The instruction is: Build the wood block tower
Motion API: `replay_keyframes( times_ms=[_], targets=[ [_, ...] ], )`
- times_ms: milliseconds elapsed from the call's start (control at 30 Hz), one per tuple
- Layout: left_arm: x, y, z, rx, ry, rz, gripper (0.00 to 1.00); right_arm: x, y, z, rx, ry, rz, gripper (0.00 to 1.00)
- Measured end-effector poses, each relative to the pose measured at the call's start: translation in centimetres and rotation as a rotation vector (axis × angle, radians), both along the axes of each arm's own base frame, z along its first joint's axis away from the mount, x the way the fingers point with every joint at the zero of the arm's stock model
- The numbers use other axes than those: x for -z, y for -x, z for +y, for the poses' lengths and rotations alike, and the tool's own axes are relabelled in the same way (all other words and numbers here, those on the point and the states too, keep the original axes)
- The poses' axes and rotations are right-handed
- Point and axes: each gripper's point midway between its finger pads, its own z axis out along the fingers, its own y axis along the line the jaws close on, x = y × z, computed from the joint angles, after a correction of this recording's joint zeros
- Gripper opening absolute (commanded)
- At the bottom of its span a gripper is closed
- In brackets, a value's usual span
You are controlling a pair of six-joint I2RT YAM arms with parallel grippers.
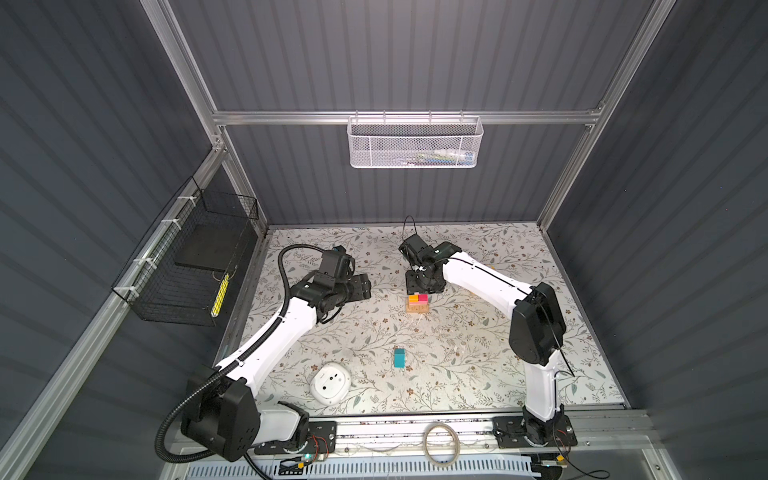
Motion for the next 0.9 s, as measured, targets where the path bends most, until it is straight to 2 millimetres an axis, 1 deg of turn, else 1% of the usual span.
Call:
replay_keyframes(
  times_ms=[233, 700, 900],
  targets=[
    [0.01, -0.06, 0.11, 0.0, 0.001, 0.0, 0.81, 0.47, 0.06, 0.09, -0.002, 0.002, 0.011, 0.49],
    [0.01, -0.06, 0.11, 0.0, 0.003, 0.001, 0.81, 0.4, -0.16, 0.66, 0.0, -0.028, 0.006, 0.49],
    [0.0, -0.02, 0.03, 0.004, 0.006, 0.003, 0.81, 0.66, -0.03, 0.61, -0.001, -0.026, 0.012, 0.49]
  ],
)
